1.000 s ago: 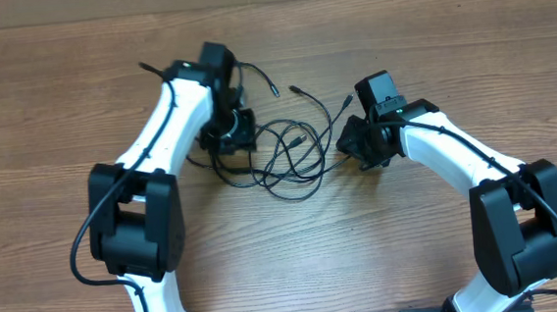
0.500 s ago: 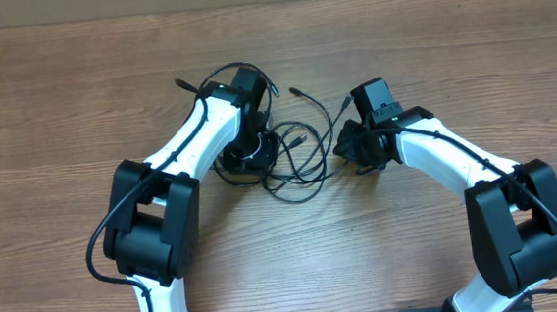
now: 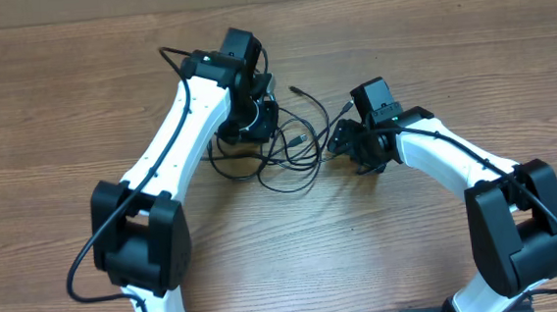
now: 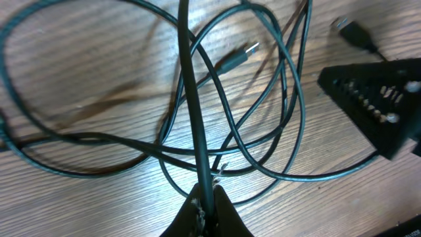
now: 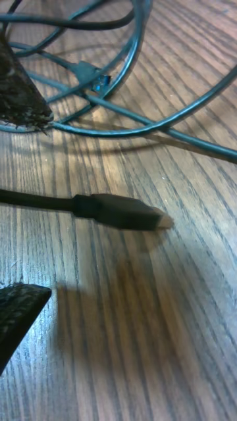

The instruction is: Untangle cables

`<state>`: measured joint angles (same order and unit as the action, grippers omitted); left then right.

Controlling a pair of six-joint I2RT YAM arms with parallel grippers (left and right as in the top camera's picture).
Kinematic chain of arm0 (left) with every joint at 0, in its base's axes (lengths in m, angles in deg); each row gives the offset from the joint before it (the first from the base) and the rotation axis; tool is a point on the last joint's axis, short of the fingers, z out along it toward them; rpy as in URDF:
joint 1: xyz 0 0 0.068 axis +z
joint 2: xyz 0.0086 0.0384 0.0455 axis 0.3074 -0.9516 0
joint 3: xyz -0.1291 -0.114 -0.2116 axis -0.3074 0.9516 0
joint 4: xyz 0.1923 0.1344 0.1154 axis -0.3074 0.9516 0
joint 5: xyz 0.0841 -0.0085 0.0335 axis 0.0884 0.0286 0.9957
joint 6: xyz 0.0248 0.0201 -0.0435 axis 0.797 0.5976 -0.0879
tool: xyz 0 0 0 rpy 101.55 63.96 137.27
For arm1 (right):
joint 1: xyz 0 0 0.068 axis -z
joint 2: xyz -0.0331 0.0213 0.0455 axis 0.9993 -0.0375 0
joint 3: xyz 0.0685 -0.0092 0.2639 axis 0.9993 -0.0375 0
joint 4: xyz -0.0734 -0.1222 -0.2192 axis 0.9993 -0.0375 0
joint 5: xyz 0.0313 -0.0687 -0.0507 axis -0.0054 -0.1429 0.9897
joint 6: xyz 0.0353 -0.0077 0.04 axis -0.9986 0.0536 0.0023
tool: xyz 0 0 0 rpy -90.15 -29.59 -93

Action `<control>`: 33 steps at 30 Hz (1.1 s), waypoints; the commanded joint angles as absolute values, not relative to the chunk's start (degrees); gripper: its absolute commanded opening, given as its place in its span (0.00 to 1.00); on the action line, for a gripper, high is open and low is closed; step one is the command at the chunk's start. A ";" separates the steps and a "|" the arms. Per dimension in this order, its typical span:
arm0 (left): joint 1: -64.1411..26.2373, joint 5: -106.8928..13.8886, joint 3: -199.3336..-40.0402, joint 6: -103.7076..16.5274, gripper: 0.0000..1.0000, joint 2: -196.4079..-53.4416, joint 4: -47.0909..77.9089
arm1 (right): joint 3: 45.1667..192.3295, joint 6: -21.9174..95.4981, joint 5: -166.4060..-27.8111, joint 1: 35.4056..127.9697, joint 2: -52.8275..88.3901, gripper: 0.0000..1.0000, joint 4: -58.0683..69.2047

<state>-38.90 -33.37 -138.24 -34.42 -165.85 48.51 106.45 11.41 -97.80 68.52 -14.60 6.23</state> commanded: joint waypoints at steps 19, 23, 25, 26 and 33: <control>-38.59 -28.69 -140.76 -24.45 0.04 -145.79 47.46 | 105.97 23.48 -114.80 68.30 -14.77 1.00 14.85; -38.61 -34.28 -140.34 -19.10 0.04 -145.90 47.62 | 105.97 27.70 -125.49 68.19 -14.77 1.00 19.79; -38.59 -34.42 -140.32 -18.44 0.04 -145.90 47.64 | 105.97 29.12 -127.83 68.19 -14.75 1.00 20.59; -38.61 -34.46 -140.32 -18.42 0.04 -145.90 47.64 | 105.97 29.16 -127.87 68.19 -14.77 1.00 20.59; -38.61 -35.22 -140.30 -17.96 0.04 -146.55 47.72 | 105.97 33.56 -132.88 68.19 -14.77 1.00 20.51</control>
